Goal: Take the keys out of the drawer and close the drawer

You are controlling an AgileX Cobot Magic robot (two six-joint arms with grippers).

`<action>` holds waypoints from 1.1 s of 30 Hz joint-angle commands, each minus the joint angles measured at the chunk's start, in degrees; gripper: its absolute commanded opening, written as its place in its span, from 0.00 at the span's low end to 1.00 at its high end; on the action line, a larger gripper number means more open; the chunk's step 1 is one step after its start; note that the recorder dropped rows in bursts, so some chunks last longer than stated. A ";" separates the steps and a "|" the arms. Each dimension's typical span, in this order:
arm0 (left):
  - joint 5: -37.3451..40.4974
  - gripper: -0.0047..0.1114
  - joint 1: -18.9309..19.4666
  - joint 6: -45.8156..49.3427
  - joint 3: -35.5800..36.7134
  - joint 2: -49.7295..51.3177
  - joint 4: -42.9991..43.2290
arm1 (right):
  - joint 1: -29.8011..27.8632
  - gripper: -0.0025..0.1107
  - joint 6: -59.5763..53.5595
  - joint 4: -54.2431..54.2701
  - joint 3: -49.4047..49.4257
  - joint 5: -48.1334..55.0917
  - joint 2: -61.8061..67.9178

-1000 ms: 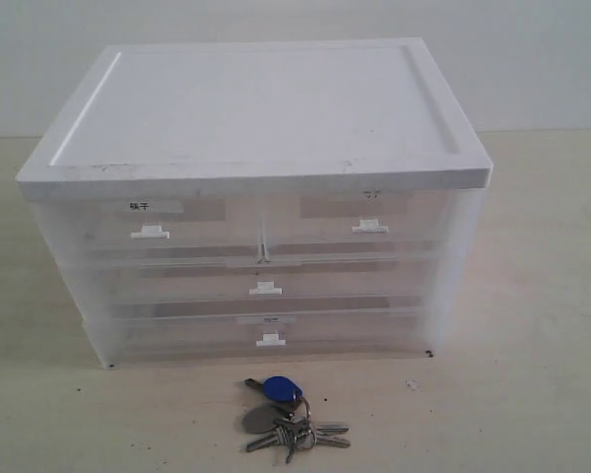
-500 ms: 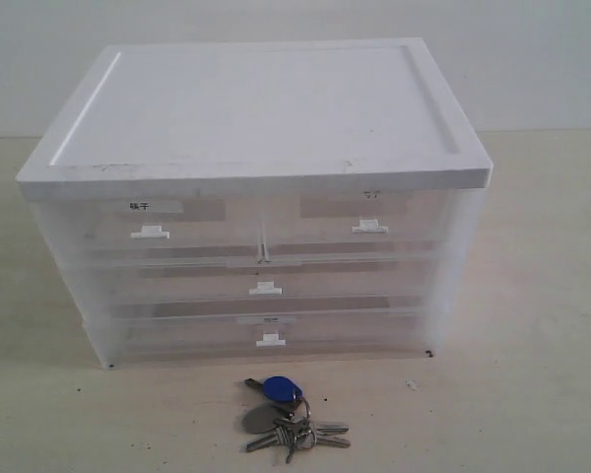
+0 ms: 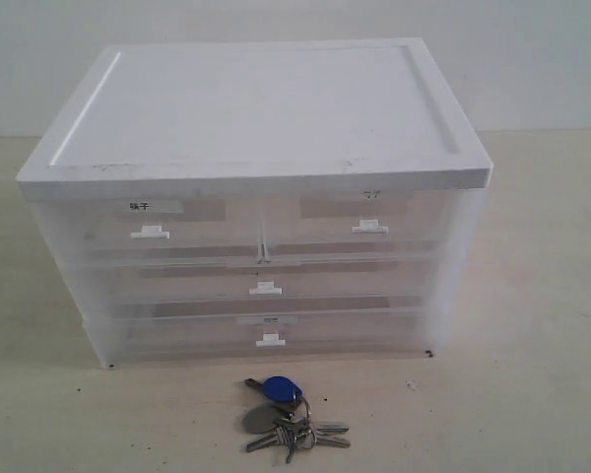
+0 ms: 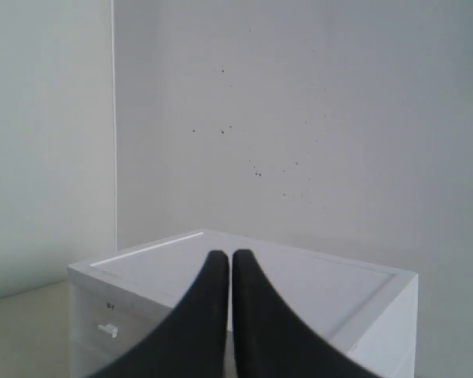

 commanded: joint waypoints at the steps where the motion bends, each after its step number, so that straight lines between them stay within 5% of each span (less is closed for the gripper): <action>1: 0.05 0.08 0.16 -0.58 0.19 -0.06 0.11 | -0.12 0.02 0.06 -0.07 0.13 0.00 -0.17; 20: 0.05 0.08 0.16 -0.47 0.19 -0.06 0.11 | -0.12 0.02 2.65 1.67 0.13 1.26 -0.17; 27: 0.05 0.08 0.16 -0.47 0.19 -0.06 0.11 | -0.12 0.02 -7.07 31.93 0.13 7.26 -0.17; 33: 0.05 0.08 0.16 -0.47 0.19 -0.06 0.11 | -0.12 0.02 -48.53 70.52 0.13 7.41 -0.53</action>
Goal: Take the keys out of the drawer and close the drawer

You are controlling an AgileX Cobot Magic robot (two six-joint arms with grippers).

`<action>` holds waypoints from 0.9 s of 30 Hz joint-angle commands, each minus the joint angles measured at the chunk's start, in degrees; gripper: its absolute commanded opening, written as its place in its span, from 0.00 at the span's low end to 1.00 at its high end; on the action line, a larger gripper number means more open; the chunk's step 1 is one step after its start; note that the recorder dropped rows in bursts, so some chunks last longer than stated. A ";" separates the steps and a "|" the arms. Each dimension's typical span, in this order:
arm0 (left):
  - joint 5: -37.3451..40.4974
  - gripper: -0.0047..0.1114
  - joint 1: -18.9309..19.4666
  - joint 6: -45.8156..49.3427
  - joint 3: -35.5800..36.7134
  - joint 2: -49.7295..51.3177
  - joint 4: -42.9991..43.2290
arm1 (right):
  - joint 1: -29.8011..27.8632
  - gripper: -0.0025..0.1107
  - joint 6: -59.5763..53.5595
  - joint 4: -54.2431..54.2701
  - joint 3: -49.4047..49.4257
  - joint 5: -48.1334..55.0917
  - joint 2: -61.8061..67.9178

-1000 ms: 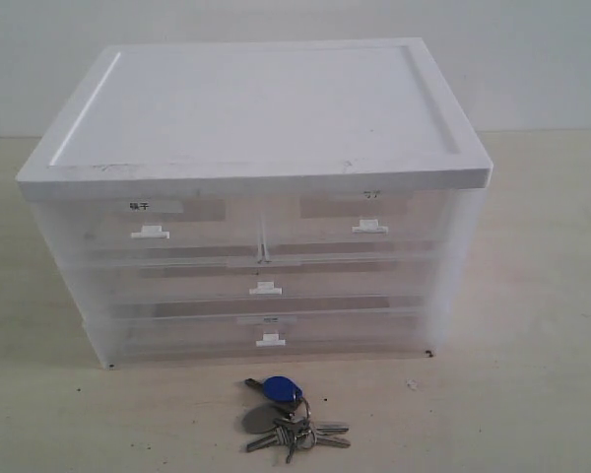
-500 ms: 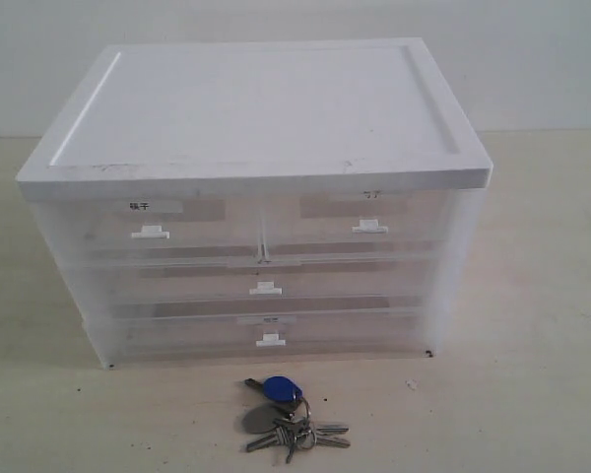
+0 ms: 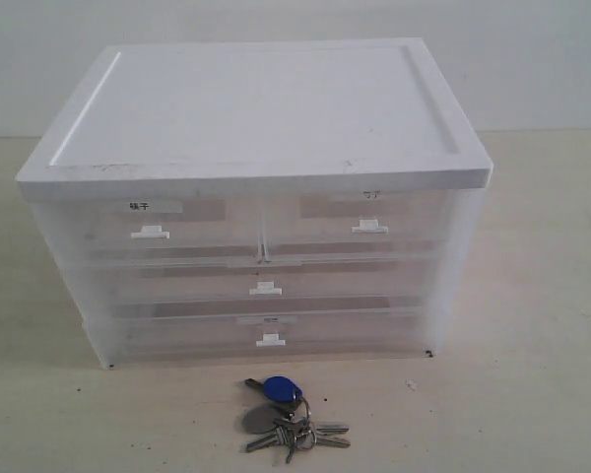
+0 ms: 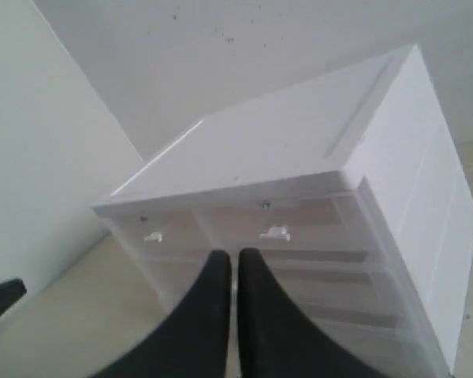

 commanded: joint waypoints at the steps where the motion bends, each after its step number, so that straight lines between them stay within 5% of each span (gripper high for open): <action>1: 0.05 0.08 0.16 -0.47 0.19 -0.06 0.11 | -0.12 0.02 -30.01 18.01 0.13 -3.99 -0.53; 5: 0.05 0.08 0.16 -0.47 0.19 -0.06 0.11 | -0.12 0.02 -68.21 40.98 0.90 -13.90 -0.53; 8: 0.05 0.08 0.16 -0.47 0.19 -0.06 0.11 | -0.69 0.02 -79.04 44.28 4.15 -23.87 -0.53; 16: 0.05 0.08 0.16 -0.47 0.19 -0.06 0.11 | -15.57 0.02 -71.41 43.40 11.33 -30.74 -0.53; 27: 0.05 0.08 0.16 -0.47 0.19 -0.06 0.11 | -51.46 0.02 -58.65 42.85 12.62 -28.36 -0.53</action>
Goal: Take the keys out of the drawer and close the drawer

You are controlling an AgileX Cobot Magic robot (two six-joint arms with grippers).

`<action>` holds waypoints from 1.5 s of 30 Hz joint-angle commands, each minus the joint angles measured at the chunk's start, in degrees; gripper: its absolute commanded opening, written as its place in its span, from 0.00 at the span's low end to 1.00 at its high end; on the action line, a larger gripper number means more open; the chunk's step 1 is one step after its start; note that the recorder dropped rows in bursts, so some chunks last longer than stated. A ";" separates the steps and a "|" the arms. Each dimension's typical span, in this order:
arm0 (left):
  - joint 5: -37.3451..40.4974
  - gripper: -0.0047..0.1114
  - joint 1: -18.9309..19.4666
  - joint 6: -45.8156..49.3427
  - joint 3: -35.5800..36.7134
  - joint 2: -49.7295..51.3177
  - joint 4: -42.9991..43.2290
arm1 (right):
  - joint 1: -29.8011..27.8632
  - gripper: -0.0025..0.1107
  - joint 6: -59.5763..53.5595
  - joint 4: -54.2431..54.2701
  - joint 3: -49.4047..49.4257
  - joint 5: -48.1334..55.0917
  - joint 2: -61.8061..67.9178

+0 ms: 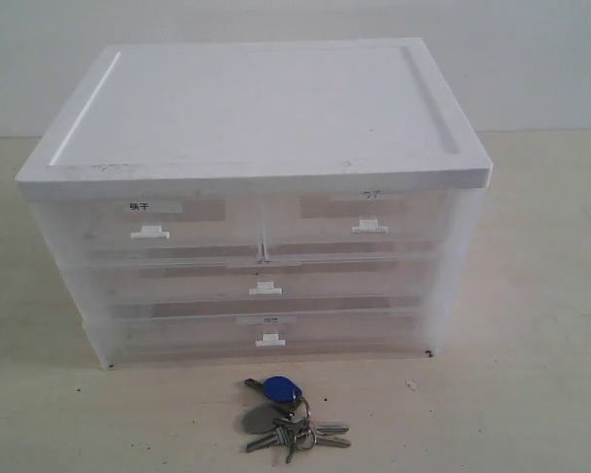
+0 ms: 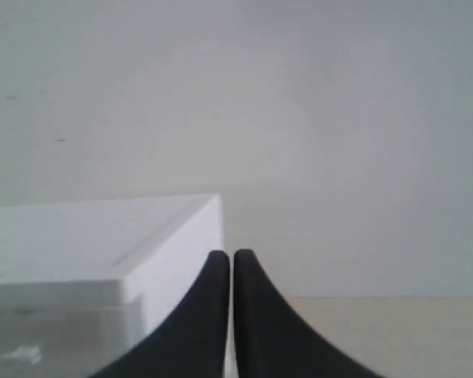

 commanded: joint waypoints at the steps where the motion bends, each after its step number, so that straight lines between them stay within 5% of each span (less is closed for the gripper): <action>1: 0.05 0.08 0.16 -0.47 0.19 -0.06 0.11 | -12.28 0.02 4.02 -0.66 0.44 2.02 -0.47; 6: 0.05 0.08 0.16 -0.47 0.19 -0.06 0.11 | -16.09 0.02 -0.59 -0.79 1.55 2.88 -0.47; 26: 0.05 0.08 0.16 -0.47 0.19 -0.06 0.11 | -14.58 0.02 -11.75 -3.73 1.55 26.88 -2.28; 45: 0.05 0.08 0.16 -0.47 0.19 -0.06 0.11 | -10.60 0.02 -11.51 -3.58 1.55 27.14 -2.28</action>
